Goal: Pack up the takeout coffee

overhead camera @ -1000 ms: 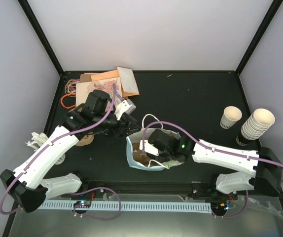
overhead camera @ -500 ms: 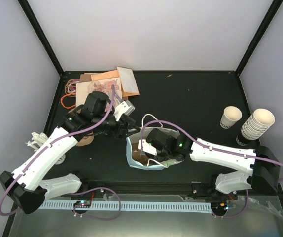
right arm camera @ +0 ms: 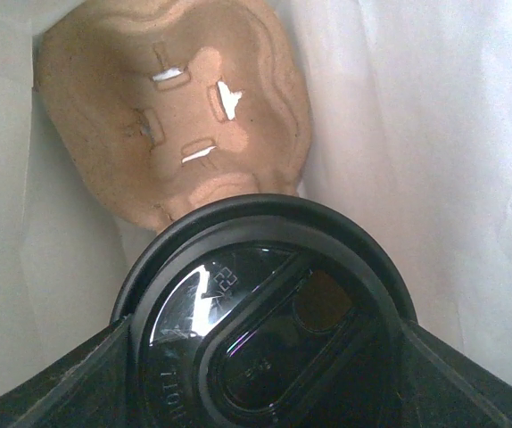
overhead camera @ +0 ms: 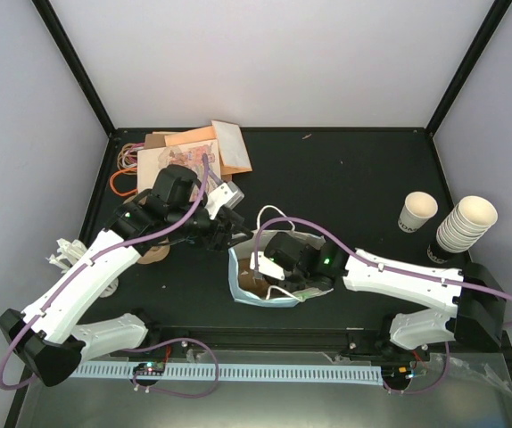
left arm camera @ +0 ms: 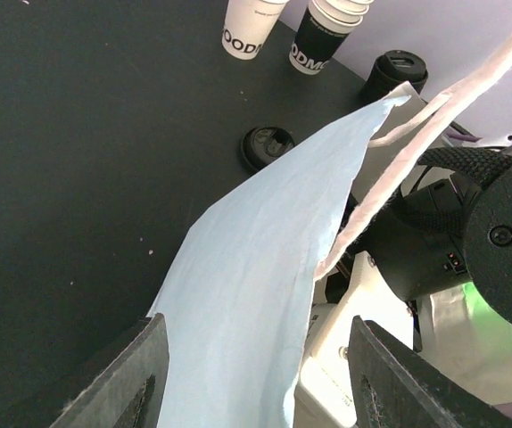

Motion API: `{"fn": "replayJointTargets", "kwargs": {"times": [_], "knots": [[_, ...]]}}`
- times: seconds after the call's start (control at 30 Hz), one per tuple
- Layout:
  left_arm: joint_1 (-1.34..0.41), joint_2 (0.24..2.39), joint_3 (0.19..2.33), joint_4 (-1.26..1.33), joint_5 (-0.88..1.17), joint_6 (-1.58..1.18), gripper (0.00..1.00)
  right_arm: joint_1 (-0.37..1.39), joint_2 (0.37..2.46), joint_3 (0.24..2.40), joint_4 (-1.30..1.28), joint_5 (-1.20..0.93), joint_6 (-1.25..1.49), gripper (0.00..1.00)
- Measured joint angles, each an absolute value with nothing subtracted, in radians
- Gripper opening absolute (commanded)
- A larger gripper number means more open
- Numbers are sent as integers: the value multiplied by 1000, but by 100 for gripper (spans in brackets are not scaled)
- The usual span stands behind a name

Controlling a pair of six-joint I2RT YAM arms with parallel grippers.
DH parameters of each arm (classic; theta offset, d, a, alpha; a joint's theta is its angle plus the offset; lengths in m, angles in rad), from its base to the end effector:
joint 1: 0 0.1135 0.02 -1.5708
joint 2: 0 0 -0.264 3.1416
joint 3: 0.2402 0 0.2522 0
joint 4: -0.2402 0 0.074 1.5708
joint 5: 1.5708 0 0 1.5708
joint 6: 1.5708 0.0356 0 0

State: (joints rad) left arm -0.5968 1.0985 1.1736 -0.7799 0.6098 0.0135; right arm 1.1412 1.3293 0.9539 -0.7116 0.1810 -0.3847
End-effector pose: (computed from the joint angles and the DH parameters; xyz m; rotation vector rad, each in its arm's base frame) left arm 0.1691 -0.1395 0.3600 1.0069 2.0865 -0.9958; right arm 0.1131 0.2314 0.2393 -1.7729 1.9395 0.0178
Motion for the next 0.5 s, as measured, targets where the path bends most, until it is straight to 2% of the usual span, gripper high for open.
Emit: {"fn": "replayJointTargets", "kwargs": {"times": [0.03,0.07,0.1,0.13,0.17,0.5], "knots": [[-597,1099,1174,-781,609,15,58,1141,1329,955,-714,181,-385,31],[-597,1099,1174,-783,606,17,58,1141,1329,955,-715,181,-385,37],[-597,1099,1174,-786,605,19,58,1141,1328,955,-716,181,-385,53],[-597,1099,1174,-790,603,22,58,1141,1328,956,-717,181,-385,86],[-598,1099,1174,-793,602,23,58,1141,1328,957,-718,181,-384,98],[-603,1099,1174,-812,598,28,58,1138,1325,966,-779,163,-387,100]]}}
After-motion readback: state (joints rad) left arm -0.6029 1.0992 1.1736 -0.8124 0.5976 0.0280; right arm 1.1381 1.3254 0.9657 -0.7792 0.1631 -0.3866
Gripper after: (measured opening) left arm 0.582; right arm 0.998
